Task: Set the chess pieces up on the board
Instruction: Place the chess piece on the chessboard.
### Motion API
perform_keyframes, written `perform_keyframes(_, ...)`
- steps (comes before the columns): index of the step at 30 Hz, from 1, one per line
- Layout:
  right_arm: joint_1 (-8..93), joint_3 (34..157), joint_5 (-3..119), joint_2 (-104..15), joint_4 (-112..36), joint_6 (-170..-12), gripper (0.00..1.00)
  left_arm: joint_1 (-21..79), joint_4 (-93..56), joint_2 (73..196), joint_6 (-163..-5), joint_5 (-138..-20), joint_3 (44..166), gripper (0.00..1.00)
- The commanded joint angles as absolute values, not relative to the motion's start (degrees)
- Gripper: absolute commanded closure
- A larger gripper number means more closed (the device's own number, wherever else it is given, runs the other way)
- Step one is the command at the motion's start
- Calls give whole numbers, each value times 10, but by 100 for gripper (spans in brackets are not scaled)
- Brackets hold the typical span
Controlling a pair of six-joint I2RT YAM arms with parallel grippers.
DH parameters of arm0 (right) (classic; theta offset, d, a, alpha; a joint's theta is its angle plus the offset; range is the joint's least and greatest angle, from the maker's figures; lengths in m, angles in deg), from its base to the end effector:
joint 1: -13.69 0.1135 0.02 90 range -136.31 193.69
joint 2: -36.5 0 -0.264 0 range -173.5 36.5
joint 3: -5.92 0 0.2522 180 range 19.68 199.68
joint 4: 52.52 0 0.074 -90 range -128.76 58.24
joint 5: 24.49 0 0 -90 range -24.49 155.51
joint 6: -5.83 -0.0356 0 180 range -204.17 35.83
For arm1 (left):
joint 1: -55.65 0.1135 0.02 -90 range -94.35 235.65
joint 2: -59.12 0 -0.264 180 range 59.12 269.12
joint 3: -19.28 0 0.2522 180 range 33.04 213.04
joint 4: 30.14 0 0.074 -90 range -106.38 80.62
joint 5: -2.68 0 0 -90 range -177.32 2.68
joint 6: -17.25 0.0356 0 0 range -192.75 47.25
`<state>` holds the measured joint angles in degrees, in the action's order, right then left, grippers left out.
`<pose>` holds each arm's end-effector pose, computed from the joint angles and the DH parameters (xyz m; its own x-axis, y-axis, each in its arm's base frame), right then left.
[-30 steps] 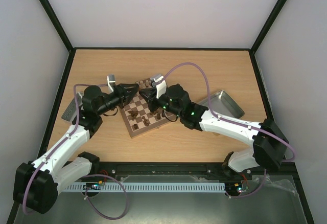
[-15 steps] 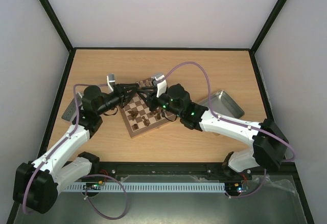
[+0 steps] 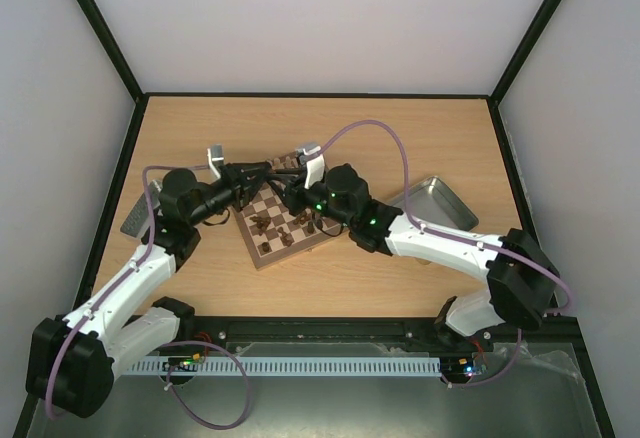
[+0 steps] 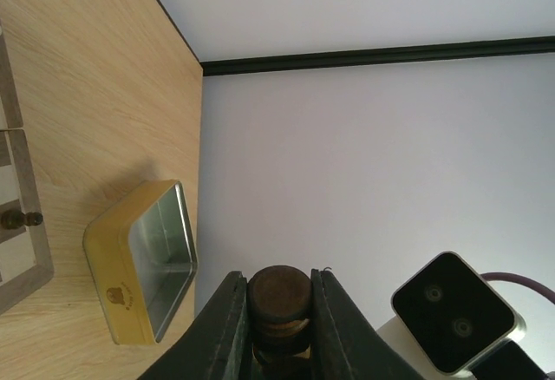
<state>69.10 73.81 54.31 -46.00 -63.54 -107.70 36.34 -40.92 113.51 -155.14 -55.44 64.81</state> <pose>0.1864 0.2824 0.3048 -0.3989 0.1114 -0.9102 -0.8271 0.3848 0.4096 0.2011 -0.0904 0.2928 -0.7679 -0.6228 -0.1499 0.1345 0.0720 -0.9883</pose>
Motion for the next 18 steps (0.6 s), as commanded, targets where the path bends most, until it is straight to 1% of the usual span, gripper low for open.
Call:
perform_keyframes(1, 691, 738, 559, -469, -658, -1086, 78, 365, -443, 1124, -1574, -549, 637, 94)
perform_keyframes(6, 691, 736, 569, -463, -669, -1092, 92, 364, -447, 1117, -1583, -553, 628, 94)
perform_keyframes(8, 691, 734, 574, -456, -676, -1095, 95, 365, -447, 1116, -1584, -551, 625, 90)
perform_keyframes(9, 691, 736, 574, -453, -675, -1096, 96, 365, -445, 1114, -1583, -551, 624, 86)
perform_keyframes(11, 691, 751, 576, -447, -646, -1097, 97, 365, -424, 1111, -1565, -555, 625, 72)
perform_keyframes(14, 686, 788, 592, -443, -554, -1100, 98, 368, -352, 1098, -1506, -579, 632, 51)
perform_keyframes(15, 682, 800, 588, -443, -513, -1102, 98, 371, -323, 1093, -1482, -590, 634, 46)
perform_keyframes(16, 675, 812, 583, -444, -458, -1107, 98, 379, -296, 1089, -1457, -601, 637, 42)
perform_keyframes(18, 660, 833, 575, -443, -376, -1111, 98, 398, -247, 1083, -1404, -619, 642, 39)
